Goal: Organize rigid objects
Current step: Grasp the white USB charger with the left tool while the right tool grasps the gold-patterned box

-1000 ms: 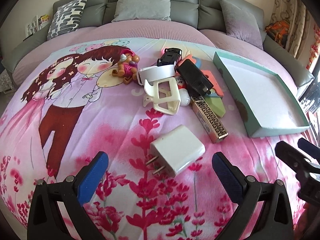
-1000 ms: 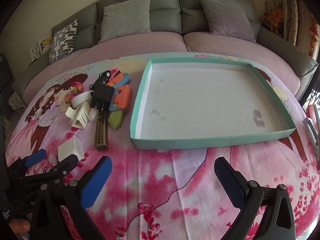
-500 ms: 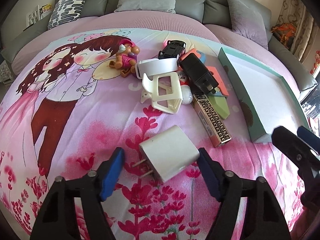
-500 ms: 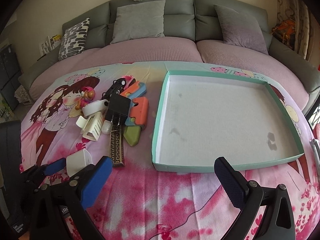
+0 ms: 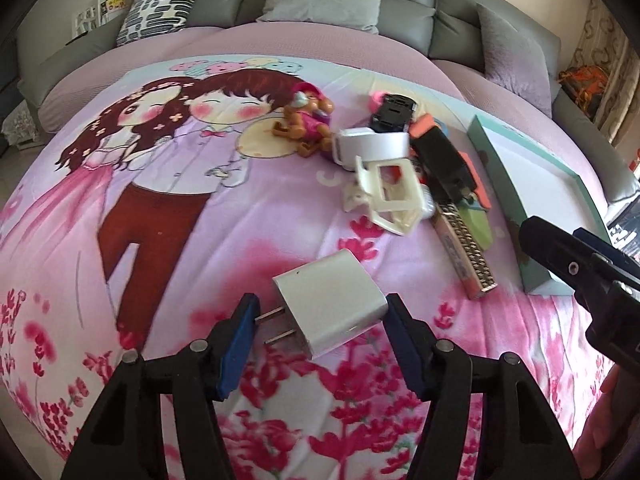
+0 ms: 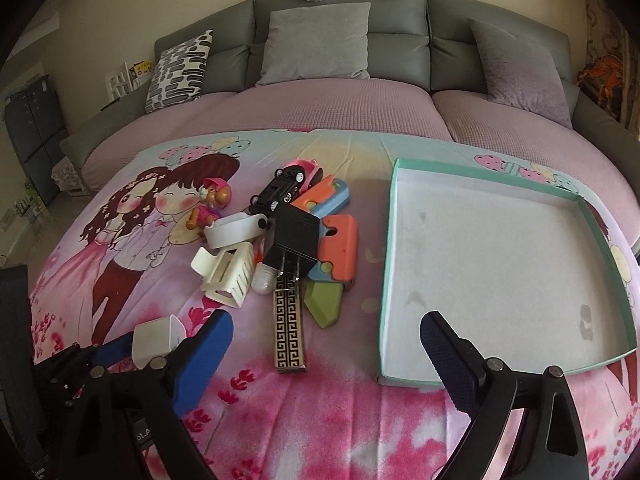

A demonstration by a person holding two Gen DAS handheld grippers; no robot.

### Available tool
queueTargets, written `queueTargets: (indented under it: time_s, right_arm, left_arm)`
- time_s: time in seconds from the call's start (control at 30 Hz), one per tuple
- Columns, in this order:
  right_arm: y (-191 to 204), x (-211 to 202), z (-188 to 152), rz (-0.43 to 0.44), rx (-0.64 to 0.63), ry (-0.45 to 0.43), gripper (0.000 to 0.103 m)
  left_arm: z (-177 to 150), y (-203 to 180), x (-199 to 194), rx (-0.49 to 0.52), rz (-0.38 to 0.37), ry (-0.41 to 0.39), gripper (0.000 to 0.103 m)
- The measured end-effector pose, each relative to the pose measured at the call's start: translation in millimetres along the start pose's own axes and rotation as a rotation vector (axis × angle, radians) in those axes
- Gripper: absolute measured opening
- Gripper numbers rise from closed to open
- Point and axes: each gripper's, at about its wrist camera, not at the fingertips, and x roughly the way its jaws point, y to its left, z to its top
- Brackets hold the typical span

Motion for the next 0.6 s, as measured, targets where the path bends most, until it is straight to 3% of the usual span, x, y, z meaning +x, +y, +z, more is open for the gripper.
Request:
queueTargets:
  time_s: [0.07,0.3,0.47,0.6]
  right_arm:
    - [4,6,1,0.007,-0.007,0.012,0.087]
    - [14,29,-5,0.047,-0.003,0.092,0.074]
    - [16,48,-10,0.051,0.011,0.157,0.057]
    - [20,53,-9,0.036,0.006,0.161,0.052]
  left_arm:
    - [2,8,-1,-0.018,0.011,-0.007,0.065]
    - [8,28,-3,-0.067,0.030,-0.029,0.065]
    - [12,34,-6,-0.083,0.033,-0.038,0.065]
    - [13,36,-5,-0.092,0.029,-0.039,0.065]
